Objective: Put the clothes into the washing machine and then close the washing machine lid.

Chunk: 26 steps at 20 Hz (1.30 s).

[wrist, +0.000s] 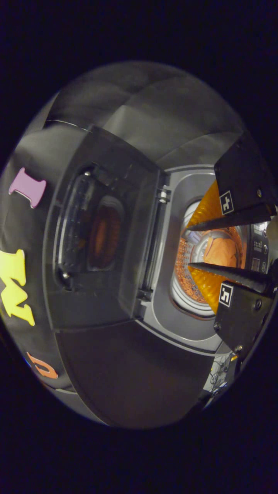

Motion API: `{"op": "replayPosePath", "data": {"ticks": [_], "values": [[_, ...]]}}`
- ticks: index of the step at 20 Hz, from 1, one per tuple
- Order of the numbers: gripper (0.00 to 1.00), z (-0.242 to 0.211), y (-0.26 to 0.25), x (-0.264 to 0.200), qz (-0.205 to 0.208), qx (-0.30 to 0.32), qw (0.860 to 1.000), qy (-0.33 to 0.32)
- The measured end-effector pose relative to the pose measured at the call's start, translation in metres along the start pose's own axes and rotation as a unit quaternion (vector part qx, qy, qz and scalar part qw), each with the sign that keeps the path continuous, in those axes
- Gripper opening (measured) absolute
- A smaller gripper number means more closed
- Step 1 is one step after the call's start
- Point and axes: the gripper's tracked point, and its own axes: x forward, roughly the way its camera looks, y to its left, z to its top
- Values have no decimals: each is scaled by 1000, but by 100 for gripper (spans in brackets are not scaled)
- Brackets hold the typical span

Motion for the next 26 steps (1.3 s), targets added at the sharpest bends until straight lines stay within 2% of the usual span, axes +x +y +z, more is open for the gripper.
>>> {"op": "replayPosePath", "data": {"ticks": [3,10,17,21,26], "values": [[51,29,-3,-13,0,-4,999,-36],[51,106,-16,-42,1,27,993,-112],[51,184,-14,-66,19,48,984,-171],[51,211,-18,-71,21,60,980,-187],[51,229,-28,-43,17,96,980,-174]]}}
